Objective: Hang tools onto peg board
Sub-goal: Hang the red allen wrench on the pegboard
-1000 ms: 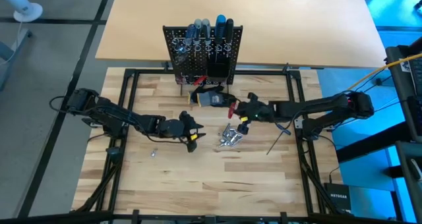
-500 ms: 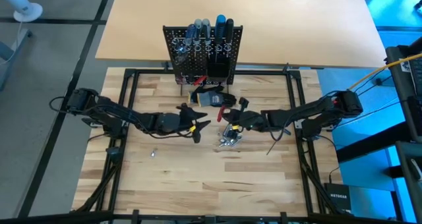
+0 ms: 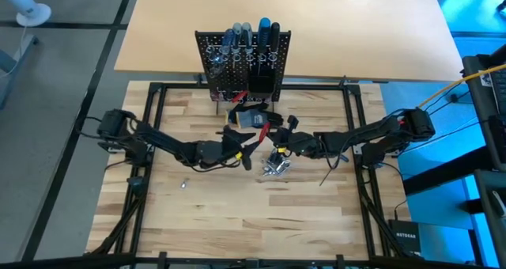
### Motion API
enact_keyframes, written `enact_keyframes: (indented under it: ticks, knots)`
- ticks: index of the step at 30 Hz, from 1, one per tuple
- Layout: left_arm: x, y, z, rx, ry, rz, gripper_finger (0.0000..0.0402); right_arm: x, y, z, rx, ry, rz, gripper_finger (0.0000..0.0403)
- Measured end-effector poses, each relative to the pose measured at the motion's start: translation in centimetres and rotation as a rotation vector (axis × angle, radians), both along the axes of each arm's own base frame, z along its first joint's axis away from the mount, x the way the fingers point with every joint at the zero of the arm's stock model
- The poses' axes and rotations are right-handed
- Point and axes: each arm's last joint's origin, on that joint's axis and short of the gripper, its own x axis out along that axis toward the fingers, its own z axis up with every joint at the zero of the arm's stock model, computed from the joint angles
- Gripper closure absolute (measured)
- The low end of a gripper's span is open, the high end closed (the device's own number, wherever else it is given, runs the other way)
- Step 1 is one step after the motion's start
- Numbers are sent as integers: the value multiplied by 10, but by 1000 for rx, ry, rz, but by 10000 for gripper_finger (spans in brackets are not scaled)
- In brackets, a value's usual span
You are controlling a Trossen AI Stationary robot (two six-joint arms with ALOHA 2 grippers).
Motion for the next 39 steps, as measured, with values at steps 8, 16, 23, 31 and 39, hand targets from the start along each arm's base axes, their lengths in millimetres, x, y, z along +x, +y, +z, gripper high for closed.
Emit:
enact_keyframes:
  ticks: [8, 16, 23, 31, 39]
  knots:
    - [29, -3, -5, 62, 17, 59, 233, 0, 0, 0, 10, -10, -8, 402]
    - [30, 0, -8, 71, 35, 90, 233, 0, 0, 1, 11, -11, -6, 402]
    - [29, 1, -9, 96, 64, 124, 233, 0, 0, 1, 15, -14, -8, 402]
    - [27, 2, -10, 106, 94, 162, 233, 0, 0, 1, 22, -16, 2, 402]
    - [27, 2, -10, 115, 99, 161, 240, 2, 1, 2, 41, -38, 40, 402]
